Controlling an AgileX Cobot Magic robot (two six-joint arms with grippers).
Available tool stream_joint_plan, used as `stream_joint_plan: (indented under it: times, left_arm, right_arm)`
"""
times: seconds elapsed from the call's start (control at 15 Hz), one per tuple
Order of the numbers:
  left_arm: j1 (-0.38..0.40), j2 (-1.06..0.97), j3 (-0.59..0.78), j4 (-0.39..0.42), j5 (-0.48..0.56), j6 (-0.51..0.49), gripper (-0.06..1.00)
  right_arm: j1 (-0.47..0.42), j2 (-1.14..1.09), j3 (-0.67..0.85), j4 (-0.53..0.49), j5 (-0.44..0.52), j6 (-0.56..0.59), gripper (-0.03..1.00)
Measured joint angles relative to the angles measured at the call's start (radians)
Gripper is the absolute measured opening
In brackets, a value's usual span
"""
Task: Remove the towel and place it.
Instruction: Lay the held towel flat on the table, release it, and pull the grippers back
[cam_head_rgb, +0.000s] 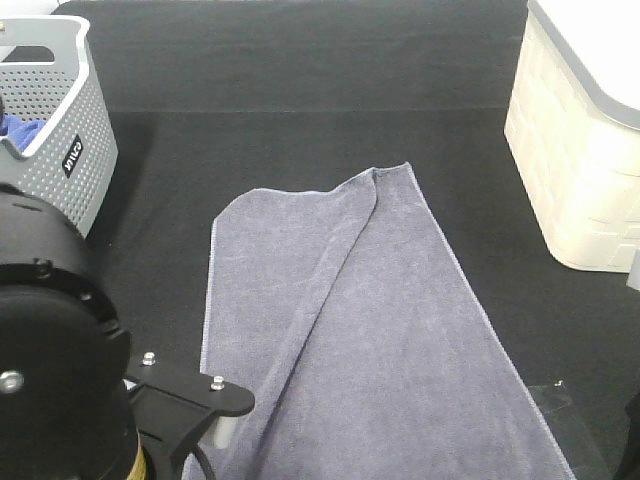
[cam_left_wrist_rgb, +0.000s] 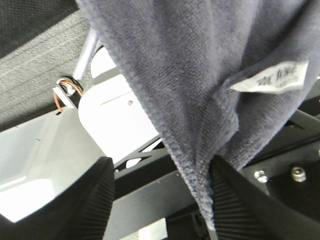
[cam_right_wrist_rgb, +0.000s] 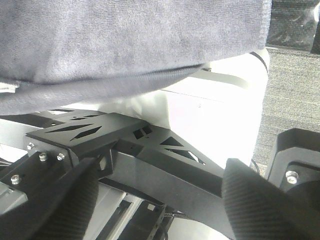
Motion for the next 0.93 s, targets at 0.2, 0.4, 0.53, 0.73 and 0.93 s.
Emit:
stream_joint_plan:
  times: [0.2,0.4,0.53,0.73,0.93]
  left_arm:
    - [0.000,0.000,0.001,0.006,0.018,0.013,0.56]
    - [0.000,0.000,0.001,0.021,0.019,0.044,0.68]
    - [0.000,0.000,0.001,0.043,0.019,0.048,0.73]
    - [0.000,0.000,0.001,0.051,0.019,0.046,0.66]
    - [0.000,0.000,0.001,0.051,0.019,0.055,0.11]
  right_arm:
    - [0.000,0.000,0.000,0.000,0.000,0.000,0.67]
    - [0.000,0.000,0.000,0.000,0.000,0.000,0.67]
    - [0.000,0.000,0.000,0.000,0.000,0.000,0.67]
    - [0.000,0.000,0.000,0.000,0.000,0.000,0.67]
    - [0.000,0.000,0.000,0.000,0.000,0.000,0.67]
